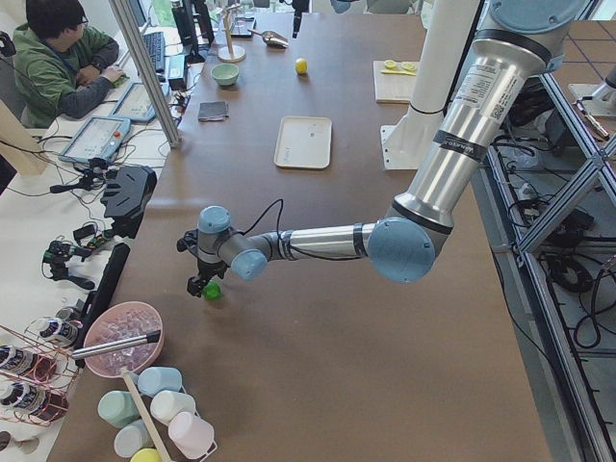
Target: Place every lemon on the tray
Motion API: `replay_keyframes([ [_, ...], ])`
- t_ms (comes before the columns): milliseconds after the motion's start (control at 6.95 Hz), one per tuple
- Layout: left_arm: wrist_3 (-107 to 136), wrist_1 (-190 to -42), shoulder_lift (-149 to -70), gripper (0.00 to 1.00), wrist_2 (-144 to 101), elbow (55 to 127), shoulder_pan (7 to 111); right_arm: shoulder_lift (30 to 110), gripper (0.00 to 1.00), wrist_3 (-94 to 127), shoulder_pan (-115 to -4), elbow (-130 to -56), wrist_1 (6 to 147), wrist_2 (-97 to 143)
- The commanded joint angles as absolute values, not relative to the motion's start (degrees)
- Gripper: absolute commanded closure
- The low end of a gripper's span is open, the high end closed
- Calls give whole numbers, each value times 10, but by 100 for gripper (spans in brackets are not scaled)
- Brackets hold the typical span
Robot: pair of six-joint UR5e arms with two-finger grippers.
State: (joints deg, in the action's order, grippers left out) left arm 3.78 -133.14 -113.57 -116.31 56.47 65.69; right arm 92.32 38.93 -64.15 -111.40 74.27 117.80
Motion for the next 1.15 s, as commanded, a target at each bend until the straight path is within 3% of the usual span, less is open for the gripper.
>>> replay_keyframes([
  [0,38,-1334,-1127,50,-1165,565,657,923,0,389,-642,-1115,743,1179],
  [144,38,-1347,-1124,86,-1166,566,656,923,0,390,-642,-1115,743,1179],
  [288,38,-1350,-1120,100,-1167,570,657,923,0,389,-642,-1116,743,1179],
  [1007,212,-1341,-1132,100,-1240,685,654,923,0,390,-642,-1115,743,1181],
])
